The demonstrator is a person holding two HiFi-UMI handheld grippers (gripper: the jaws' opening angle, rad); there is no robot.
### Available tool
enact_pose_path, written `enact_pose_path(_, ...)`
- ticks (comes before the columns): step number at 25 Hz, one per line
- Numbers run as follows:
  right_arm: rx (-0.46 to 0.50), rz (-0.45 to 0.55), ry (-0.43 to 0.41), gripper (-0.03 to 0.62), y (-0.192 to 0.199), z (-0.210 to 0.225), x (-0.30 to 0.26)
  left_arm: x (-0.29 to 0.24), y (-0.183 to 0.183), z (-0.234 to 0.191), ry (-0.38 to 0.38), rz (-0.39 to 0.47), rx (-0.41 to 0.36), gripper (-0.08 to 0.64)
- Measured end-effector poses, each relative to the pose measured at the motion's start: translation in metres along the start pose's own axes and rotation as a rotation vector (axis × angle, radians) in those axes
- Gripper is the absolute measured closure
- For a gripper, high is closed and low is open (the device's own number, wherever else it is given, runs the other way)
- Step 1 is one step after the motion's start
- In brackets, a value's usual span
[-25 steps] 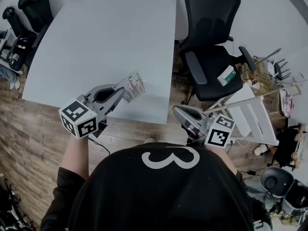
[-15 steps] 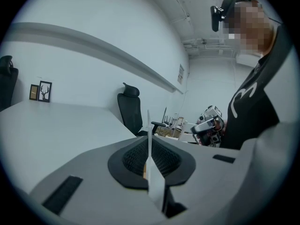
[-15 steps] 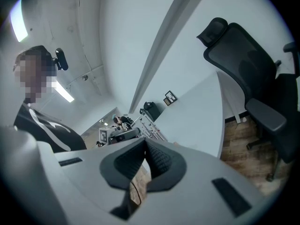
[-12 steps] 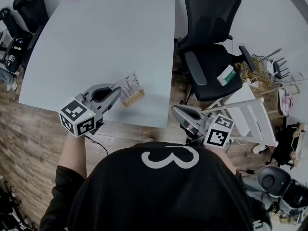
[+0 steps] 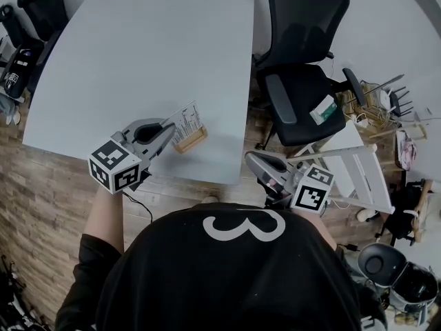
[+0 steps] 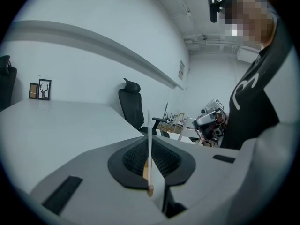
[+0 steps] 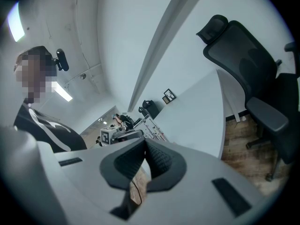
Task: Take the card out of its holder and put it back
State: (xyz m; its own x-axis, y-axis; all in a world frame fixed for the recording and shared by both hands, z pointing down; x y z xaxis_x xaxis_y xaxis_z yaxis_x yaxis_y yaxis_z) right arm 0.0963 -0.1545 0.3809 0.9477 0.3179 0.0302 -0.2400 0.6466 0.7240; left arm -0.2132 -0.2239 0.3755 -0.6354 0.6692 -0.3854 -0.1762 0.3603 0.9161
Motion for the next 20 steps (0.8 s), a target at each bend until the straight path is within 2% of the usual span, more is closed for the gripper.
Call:
enact_pose_path(8,-0.002,-0.003,0.000,0.583,0.0010,0.0000,0.0005,-0.0014,0.0033,-0.0015,0.010,0.003,0.020,0.535)
enact_pose_path(20,0.000,-0.007,0.005,0.583,0.0045,0.0018,0.0050,-0.0035,0.0062,-0.0028,0.021,0.011,-0.001,0.535)
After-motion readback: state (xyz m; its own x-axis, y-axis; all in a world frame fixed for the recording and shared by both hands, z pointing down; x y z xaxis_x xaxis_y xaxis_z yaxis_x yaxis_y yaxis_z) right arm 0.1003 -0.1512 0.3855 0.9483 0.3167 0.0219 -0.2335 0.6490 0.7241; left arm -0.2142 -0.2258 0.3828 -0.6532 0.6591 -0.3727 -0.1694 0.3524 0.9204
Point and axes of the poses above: the fingertips, and each gripper's own axes: x backward along the fingers, z to its right, y out of its underside, the point moved 9 cm from there along x, backward along the fingers, and after that the axes turned 15 degrees about -y, right-handed, at the moved point
